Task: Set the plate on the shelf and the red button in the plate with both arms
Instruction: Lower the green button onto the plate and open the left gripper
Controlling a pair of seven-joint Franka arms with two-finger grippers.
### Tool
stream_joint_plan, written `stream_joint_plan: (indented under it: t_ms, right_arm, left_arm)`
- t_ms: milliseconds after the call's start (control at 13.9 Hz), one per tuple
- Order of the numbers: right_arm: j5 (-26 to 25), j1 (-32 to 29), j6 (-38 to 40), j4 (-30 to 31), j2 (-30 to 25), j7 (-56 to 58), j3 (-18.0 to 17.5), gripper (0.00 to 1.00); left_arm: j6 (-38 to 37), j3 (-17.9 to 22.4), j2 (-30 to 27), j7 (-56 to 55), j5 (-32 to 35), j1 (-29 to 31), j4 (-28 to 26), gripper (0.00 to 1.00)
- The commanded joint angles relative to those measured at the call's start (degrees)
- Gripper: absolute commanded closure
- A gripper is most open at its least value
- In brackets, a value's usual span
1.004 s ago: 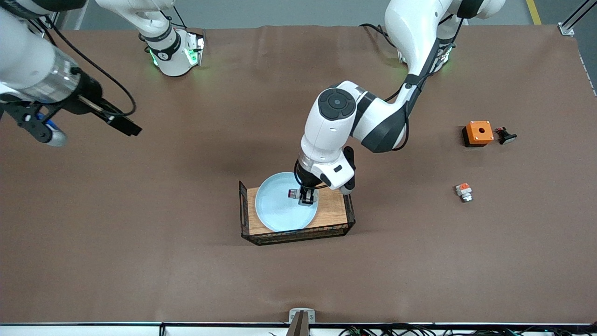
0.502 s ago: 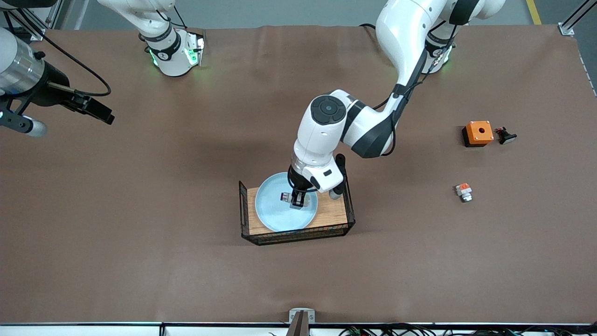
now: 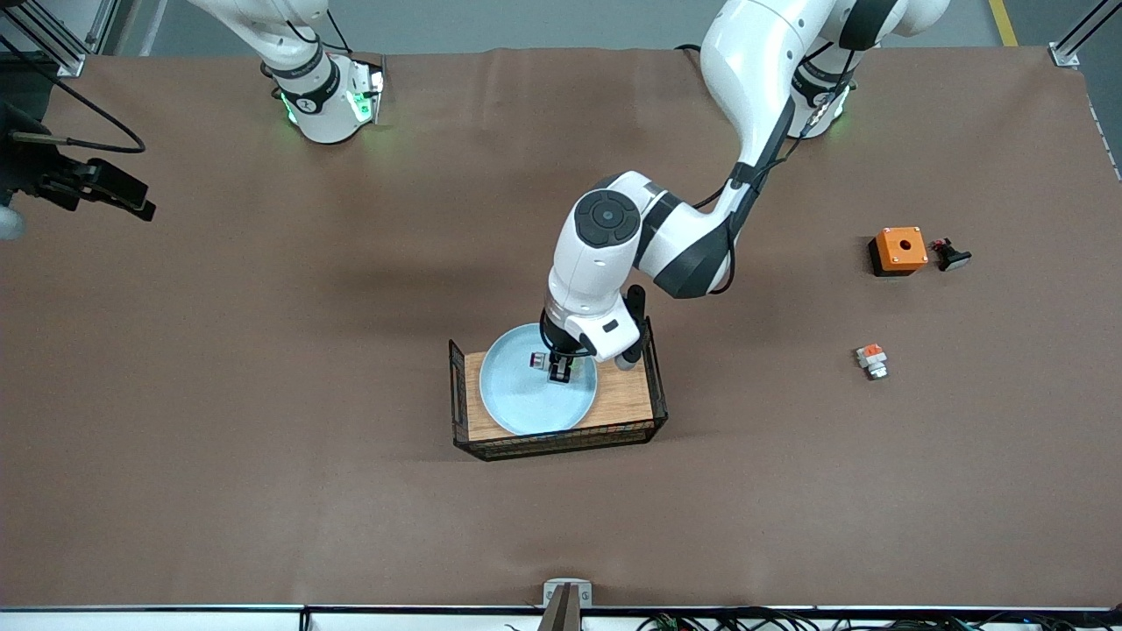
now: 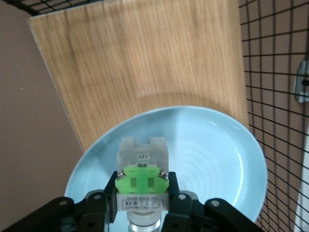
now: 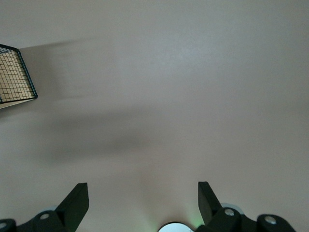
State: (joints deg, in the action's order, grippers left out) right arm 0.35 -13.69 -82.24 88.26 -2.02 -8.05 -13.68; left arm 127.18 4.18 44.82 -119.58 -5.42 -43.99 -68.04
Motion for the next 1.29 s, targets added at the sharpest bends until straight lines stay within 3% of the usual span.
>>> stream_joint_plan:
  t_ms: [0,143,215,287,359,430,645,861,1219]
  right_arm:
    - [0.4,-0.7,-0.7,1.2,-2.2,1.7,-0.2,0.0]
    - [0.4,-0.6,-1.1,1.1,-2.0,1.6,-0.3,0.0]
    - [0.4,-0.5,-1.4,1.0,-2.0,1.7,-0.3,0.0]
    - [0.4,-0.5,-1.4,1.0,-2.0,1.7,-0.3,0.0]
    - [0.4,-0.5,-1.4,1.0,-2.0,1.7,-0.3,0.0]
    - [0.4,-0.5,-1.4,1.0,-2.0,1.7,-0.3,0.0]
    - [0.4,2.3,-1.3,0.1,-1.9,1.7,2.0,0.0]
    - [0.4,13.4,-1.6,-0.5,-1.9,1.7,14.5,0.0]
    - [0.3,14.4,-1.4,-1.2,-2.0,1.7,15.6,0.0]
  left_arm:
    - [-2.2,0.5,0.4,-0.4,-1.1,-0.3,1.5,0.98]
    - [-2.1,0.6,0.5,-0.4,-1.0,-0.3,1.6,0.98]
    - [-1.8,0.7,0.5,0.0,-1.0,-0.3,1.6,0.91]
    - [-1.6,1.2,0.5,1.8,-0.9,-0.2,1.6,0.57]
    - [-1.8,1.7,0.4,4.6,-0.7,-0.3,1.6,0.08]
    - [-2.1,2.2,0.4,5.5,-0.6,-0.3,1.6,0.0]
    - [-5.0,2.0,-0.4,5.7,-0.7,-0.1,1.7,0.0]
    - [-10.6,1.5,-5.9,7.6,-1.0,2.8,1.6,0.0]
    - [-22.9,1.4,-13.3,29.4,-3.5,8.8,1.2,0.0]
